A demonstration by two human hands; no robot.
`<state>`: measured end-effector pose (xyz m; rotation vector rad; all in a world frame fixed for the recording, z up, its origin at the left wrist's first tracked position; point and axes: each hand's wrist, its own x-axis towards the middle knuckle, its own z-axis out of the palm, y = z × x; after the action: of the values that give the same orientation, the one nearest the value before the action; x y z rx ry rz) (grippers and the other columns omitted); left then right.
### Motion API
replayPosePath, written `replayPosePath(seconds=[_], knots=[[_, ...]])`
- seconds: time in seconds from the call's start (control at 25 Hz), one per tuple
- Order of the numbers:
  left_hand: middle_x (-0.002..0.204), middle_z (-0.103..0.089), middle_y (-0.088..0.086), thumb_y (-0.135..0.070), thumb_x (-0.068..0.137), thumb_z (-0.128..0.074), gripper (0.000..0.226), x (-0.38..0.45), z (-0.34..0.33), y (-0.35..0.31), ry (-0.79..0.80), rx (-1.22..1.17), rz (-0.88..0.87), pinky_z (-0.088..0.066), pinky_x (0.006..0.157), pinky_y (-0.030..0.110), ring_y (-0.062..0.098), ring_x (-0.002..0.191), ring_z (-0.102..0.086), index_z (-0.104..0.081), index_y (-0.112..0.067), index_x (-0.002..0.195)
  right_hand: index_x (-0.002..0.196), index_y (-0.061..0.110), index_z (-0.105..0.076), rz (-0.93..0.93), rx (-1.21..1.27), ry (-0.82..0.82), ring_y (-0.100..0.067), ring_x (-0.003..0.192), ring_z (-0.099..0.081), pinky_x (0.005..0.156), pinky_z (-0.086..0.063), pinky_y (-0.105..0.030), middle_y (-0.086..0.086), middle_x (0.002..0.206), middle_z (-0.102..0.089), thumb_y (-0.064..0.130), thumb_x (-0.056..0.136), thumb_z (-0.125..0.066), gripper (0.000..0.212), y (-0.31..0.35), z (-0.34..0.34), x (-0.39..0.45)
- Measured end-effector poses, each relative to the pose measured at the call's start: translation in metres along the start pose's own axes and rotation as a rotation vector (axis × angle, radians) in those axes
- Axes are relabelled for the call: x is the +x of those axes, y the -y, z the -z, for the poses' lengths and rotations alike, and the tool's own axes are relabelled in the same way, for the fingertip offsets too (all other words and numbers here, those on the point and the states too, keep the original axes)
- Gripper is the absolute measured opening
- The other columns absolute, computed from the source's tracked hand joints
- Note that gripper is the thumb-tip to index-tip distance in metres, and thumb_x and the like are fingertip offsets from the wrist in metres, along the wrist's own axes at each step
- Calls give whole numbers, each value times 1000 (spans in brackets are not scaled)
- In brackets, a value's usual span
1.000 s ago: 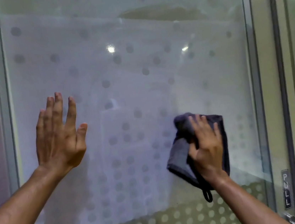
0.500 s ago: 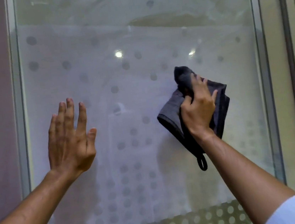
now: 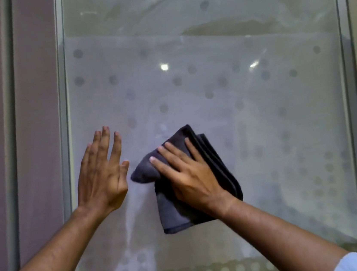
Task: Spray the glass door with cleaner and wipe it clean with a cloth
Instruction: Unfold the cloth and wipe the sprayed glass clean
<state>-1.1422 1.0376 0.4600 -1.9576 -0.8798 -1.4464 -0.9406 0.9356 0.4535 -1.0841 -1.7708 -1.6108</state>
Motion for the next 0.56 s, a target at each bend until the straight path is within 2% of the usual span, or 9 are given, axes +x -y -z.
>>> replayPosePath(seconds=[0.12, 0.2, 0.32, 0.4, 0.48, 0.56], knots=[[163, -7, 9, -40, 93, -28, 68, -2, 3, 3, 4, -13, -4, -5, 120, 38, 21, 151, -2, -16, -15, 154, 135, 14, -56, -275, -15, -93, -32, 133, -49, 112, -28, -59, -16, 141, -54, 15, 89, -48, 47, -17, 4, 48], [163, -8, 9, -40, 93, -29, 68, -2, 5, 4, 11, -17, -14, -8, 119, 40, 21, 151, -3, -16, -15, 154, 137, 15, -55, -370, 5, -111, -32, 135, -46, 113, -26, -59, -16, 143, -52, 13, 87, -45, 50, -18, 5, 69], [163, -7, 8, -38, 93, -30, 67, -2, 7, 7, 31, -24, -29, -11, 120, 41, 21, 151, -2, -15, -17, 155, 134, 14, -57, -287, 30, -86, -30, 137, -44, 113, -25, -60, -15, 143, -52, 15, 87, -46, 48, -3, 1, 54], [161, -17, 11, -33, 93, -35, 63, -2, 11, 5, 10, -83, -3, -16, 119, 43, 24, 150, -11, -24, -15, 153, 134, 13, -57, -254, 28, -62, -30, 137, -44, 113, -25, -60, -15, 143, -52, 14, 88, -50, 46, 9, 0, 34], [149, -41, 15, -30, 93, -37, 54, 1, 20, -4, -88, -198, 56, -29, 109, 46, 33, 137, -36, -43, -11, 143, 136, 14, -55, -284, 25, -40, -29, 138, -42, 114, -24, -59, -15, 145, -50, 12, 88, -54, 48, 13, -1, 26], [124, -58, 13, -37, 91, -38, 50, 7, 30, -14, -163, -284, 61, -38, 91, 44, 33, 110, -50, -53, -10, 131, 139, 15, -51, -317, 34, -9, -29, 140, -40, 116, -22, -58, -15, 147, -47, 12, 87, -55, 52, 13, -1, 27]])
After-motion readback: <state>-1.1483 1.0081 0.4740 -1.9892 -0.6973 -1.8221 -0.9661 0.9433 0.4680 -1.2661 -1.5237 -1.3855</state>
